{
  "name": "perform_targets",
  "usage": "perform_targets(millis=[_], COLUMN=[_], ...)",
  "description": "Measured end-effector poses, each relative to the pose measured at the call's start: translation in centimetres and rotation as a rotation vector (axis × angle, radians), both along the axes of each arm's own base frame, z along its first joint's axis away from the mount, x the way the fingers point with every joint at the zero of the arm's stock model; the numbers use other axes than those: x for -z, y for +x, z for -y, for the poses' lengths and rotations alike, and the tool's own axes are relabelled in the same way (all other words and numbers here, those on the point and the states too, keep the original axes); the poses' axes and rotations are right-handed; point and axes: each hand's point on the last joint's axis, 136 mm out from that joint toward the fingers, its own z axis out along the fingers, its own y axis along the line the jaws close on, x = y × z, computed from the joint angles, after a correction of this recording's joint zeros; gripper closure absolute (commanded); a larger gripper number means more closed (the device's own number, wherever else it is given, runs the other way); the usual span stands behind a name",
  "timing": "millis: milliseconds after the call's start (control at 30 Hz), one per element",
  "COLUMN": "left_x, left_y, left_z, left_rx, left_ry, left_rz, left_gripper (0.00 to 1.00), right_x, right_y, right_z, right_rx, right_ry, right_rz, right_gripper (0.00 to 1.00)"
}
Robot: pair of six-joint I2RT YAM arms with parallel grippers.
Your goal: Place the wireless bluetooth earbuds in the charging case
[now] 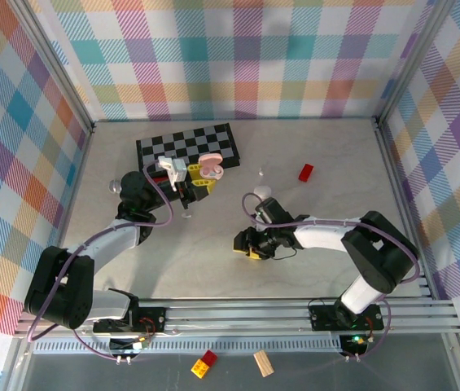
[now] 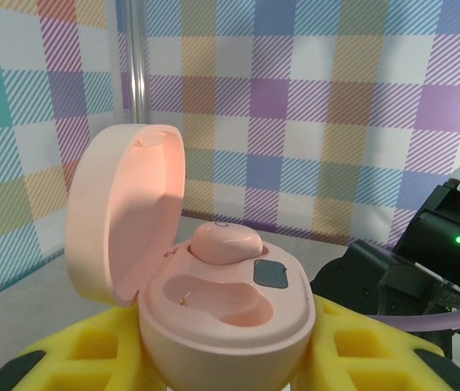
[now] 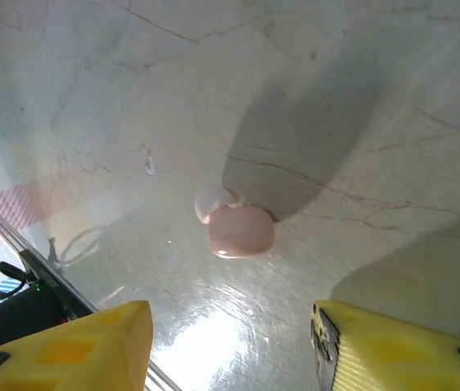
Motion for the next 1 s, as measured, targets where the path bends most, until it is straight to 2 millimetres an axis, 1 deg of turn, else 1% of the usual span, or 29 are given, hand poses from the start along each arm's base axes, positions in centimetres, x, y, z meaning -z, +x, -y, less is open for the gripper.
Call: perform_targets(millis=[300,700,867,1000], left_x=[0.0,0.1,0.2,0.1], left_y=[-0.1,-0.2,-0.3,-0.4], left_z=[0.1,0.1,0.1,0.1], left_rx=[0.007,0.01,0.009,0.011], left_ry=[0.001,0.004,0.008,0.009], left_rz=[0.001,-0.001,0.006,0.011], left_gripper=[0.65,0.65,0.65,0.65], right_x=[0.3,0.3,-0.2,0.0], right_y=[0.4,1.8,2.5,2.8], right_z=[-0.4,-1.3,-1.8,-2.1], right_rx=[0.004,0.014,0.015,0.013], right_ry=[0.003,0.009,0.018,0.015], right_rz=[0.003,0.032,0.048,0.048], right_gripper=[0.5,0.53,0.59,0.62])
